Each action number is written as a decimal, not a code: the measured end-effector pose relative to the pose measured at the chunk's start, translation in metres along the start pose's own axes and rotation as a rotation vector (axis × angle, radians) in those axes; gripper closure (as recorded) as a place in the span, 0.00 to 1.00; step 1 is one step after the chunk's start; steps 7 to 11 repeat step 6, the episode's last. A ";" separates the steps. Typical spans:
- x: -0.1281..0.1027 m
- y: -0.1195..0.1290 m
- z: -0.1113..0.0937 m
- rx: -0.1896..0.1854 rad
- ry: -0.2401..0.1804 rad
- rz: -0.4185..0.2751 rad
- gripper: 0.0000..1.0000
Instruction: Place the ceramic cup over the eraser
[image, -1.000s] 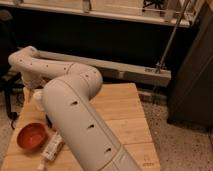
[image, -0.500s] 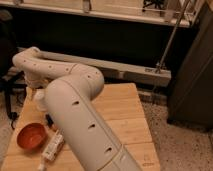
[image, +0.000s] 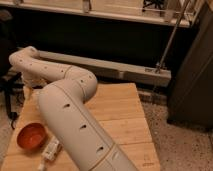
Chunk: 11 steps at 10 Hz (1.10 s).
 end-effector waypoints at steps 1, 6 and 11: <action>0.003 -0.005 0.002 0.005 -0.002 -0.007 0.20; 0.003 -0.030 0.023 0.051 -0.025 0.002 0.20; 0.003 -0.030 0.023 0.051 -0.025 0.002 0.20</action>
